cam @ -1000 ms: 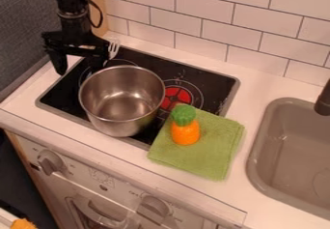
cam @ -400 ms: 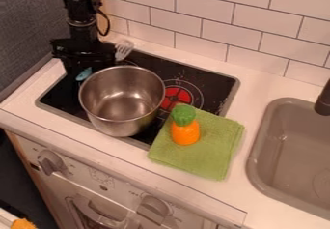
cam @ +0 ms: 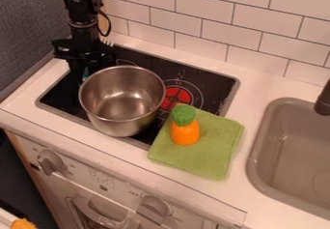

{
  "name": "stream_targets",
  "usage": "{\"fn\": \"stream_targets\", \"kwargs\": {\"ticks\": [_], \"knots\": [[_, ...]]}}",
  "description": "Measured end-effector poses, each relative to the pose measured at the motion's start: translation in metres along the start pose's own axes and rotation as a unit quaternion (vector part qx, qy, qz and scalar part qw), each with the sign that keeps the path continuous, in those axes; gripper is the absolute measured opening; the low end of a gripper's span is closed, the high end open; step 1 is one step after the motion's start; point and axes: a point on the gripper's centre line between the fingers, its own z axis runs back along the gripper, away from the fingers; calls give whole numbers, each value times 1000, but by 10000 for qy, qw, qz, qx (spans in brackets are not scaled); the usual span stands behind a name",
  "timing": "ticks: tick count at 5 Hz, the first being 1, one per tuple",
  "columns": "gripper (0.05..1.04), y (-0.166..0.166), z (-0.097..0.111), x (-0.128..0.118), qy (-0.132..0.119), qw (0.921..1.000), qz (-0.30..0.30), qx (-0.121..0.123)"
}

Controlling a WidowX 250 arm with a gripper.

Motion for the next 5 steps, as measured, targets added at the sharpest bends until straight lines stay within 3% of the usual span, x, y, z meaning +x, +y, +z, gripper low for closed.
{"fn": "stream_targets", "kwargs": {"ticks": [1, 2, 3, 4, 5], "knots": [[302, 9, 17, -4, -116, 9998, 82, -161], [302, 9, 72, -3, -659, 9972, 60, -334], [302, -21, 110, -5, -998, 9930, -323, -546], [302, -79, 124, -7, -1106, 9842, -1117, -811], [302, -123, 122, -21, -985, 9792, -1575, -823]]}}
